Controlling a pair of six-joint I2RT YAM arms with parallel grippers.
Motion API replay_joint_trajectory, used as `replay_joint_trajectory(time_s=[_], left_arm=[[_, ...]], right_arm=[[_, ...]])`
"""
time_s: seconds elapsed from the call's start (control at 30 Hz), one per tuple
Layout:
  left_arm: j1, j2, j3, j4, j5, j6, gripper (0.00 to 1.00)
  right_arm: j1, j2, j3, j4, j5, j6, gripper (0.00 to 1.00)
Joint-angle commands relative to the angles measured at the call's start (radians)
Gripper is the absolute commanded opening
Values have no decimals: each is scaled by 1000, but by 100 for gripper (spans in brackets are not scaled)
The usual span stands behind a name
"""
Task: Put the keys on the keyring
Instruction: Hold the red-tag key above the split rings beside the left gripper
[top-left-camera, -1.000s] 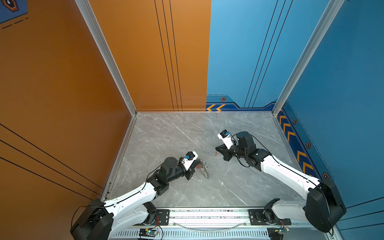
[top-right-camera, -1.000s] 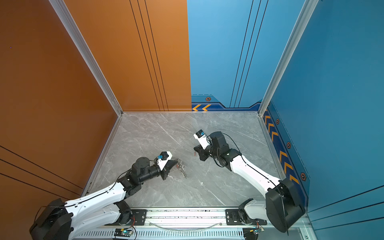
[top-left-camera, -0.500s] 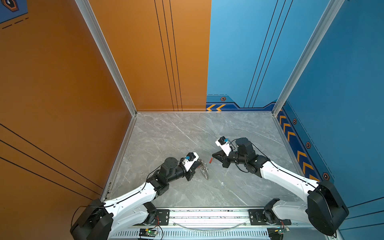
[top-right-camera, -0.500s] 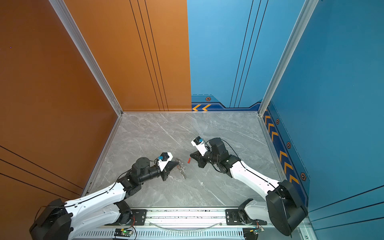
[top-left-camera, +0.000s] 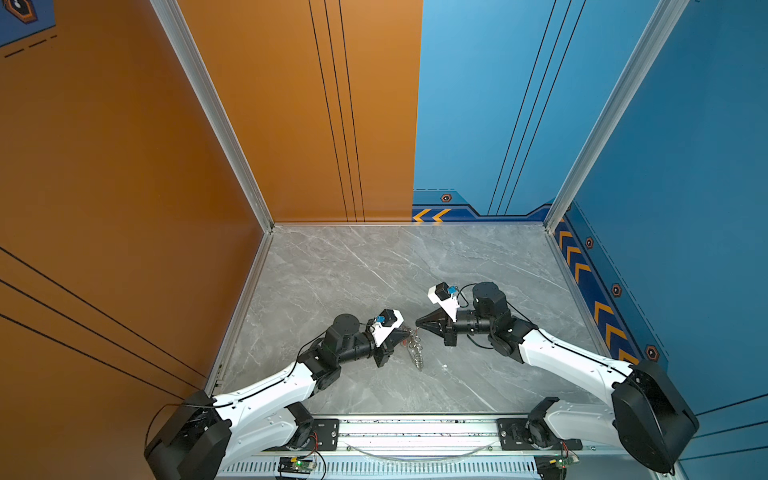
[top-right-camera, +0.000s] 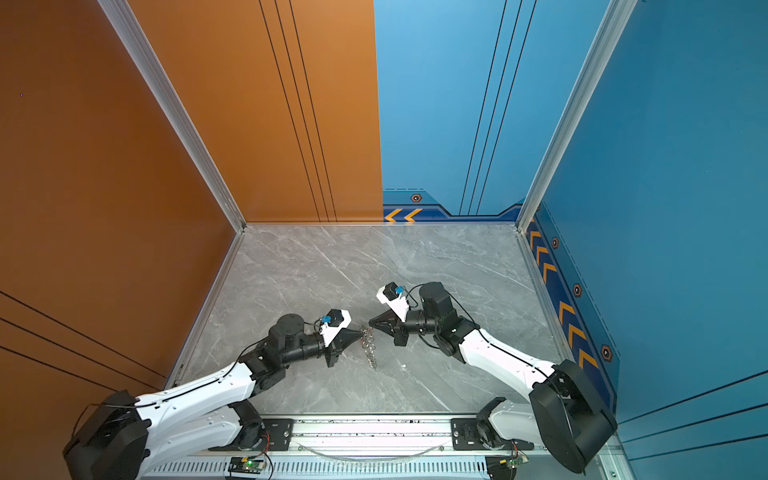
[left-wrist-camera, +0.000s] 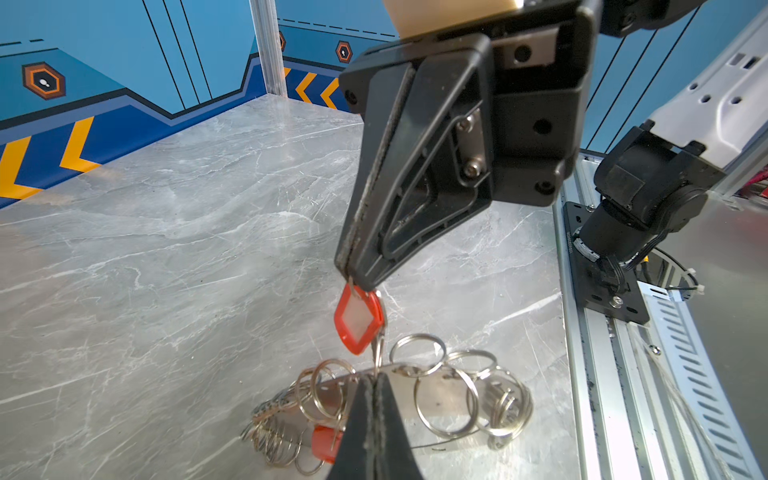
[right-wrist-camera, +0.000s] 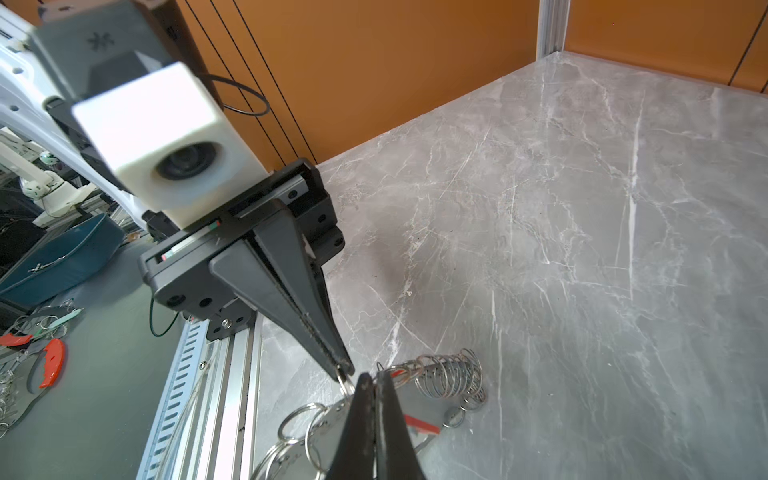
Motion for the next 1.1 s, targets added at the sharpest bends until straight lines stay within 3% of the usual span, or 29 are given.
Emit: replay_joint_trajectory(time_s=[0.0,0.33,0.77,1.07], left_arm=[[-6,-16,20,26,12,5,0],[-7,-10,22,26,17,8,0],[-5,-7,20,26,58,8,0],[13,41,42,26,191,-12,0]], right_arm=[[3,-33,-20,61,-63,1,0],[32,-43,-27,74,-52,1,0],[52,-27,-40,65,98,-68,0],[30,-29,-75,123,-76,-92,0]])
